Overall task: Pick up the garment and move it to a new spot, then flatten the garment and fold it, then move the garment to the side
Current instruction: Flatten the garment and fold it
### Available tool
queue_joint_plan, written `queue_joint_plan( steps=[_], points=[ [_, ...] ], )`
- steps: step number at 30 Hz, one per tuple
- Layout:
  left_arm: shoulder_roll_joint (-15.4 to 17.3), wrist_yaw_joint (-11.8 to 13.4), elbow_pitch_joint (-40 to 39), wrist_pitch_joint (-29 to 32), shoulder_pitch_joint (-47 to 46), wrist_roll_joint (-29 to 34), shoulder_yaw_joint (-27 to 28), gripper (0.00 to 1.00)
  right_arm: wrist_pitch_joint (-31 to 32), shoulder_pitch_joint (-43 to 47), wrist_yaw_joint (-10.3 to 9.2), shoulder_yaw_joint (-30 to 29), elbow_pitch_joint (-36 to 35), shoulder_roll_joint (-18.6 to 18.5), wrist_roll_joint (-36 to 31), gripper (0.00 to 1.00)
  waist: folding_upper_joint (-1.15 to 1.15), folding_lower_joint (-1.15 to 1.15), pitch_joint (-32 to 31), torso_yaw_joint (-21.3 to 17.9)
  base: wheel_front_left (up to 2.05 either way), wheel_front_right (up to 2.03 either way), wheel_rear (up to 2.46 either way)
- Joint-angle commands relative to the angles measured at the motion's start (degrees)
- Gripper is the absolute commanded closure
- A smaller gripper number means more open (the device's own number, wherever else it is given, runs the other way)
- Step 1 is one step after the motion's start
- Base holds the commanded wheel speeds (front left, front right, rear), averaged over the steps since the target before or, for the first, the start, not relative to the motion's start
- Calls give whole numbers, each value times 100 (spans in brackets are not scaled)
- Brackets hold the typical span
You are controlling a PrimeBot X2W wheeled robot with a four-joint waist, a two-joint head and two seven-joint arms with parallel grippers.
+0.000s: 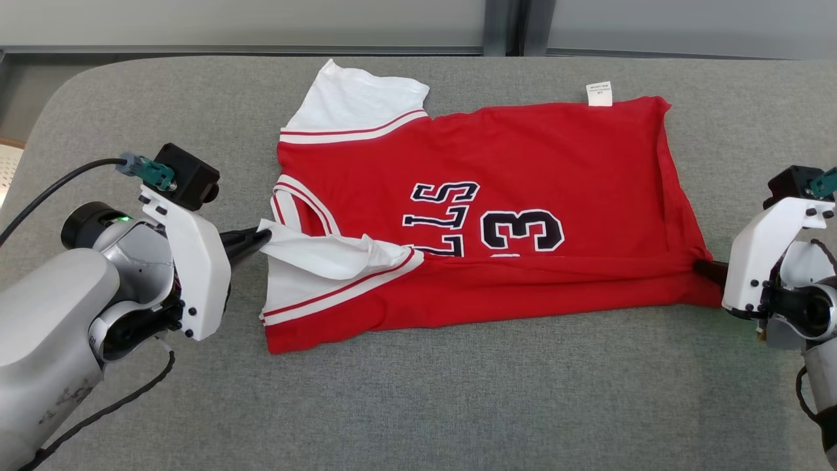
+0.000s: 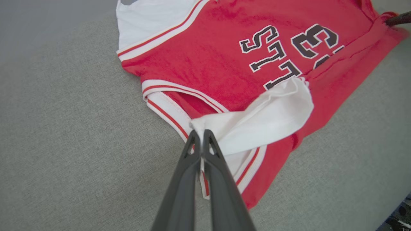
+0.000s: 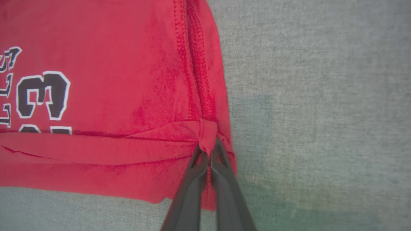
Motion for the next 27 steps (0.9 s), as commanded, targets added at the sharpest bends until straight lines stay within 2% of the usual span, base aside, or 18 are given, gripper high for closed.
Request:
queue_joint_plan(
  steps=[1, 2, 3, 4, 10, 14, 21, 22, 23, 25, 27],
  points=[
    [-25, -7, 113, -31, -122, -45, -90, 100, -174, -67, -2, 4, -37, -4, -104, 51, 0, 0, 27, 1, 0, 0, 0],
    [-32, -8, 190, -46, -157, -63, -133, 100, -282, -88, -3, -34, -28, -2, -140, 0, 0, 0, 42, 1, 0, 0, 0],
    [-54, -7, 278, -101, -216, -38, -148, 63, -416, -113, -2, -59, -35, 8, -174, 0, 0, 0, 59, 7, 0, 0, 0],
    [-91, -7, 394, -209, -265, -15, -116, 1, -540, -133, -2, -71, -43, 33, -191, 0, 0, 0, 73, 15, 0, 0, 0],
    [-449, -7, 1203, -1023, -355, 142, 61, 0, -1480, -173, -1, -123, 38, 86, -289, 0, 0, 0, 27, 60, 0, 0, 0],
    [-696, 171, 1665, -1918, -305, 225, 315, 0, -2168, -79, -1, -66, 20, 93, -169, 0, 0, 0, -86, 89, 0, 0, 0],
    [-1157, 434, 1921, -3459, 143, -134, 1069, 0, -3946, 350, -1, 340, -478, -82, 114, 0, 0, 0, -428, 163, 0, 0, 0],
    [-1224, 466, 1888, -3558, 232, -148, 1184, 0, -4227, 453, -1, 412, -554, -125, 130, 0, 0, 0, -489, 178, 0, 0, 0],
    [-1224, 466, 1888, -3558, 232, -148, 1184, 0, -4227, 453, -1, 412, -554, -125, 130, 0, 0, 0, -489, 178, 0, 0, 0],
    [-1352, 555, 1763, -3658, 472, -123, 1479, 0, -4796, 675, -1, 540, -696, -163, 183, 0, 0, 0, -614, 204, 0, 0, 0],
    [-1475, 695, 1473, -3679, 695, 31, 2193, 0, -5252, 896, -1, 600, -763, -203, 184, 0, 0, 0, -706, 233, 0, 0, 0]
  ],
)
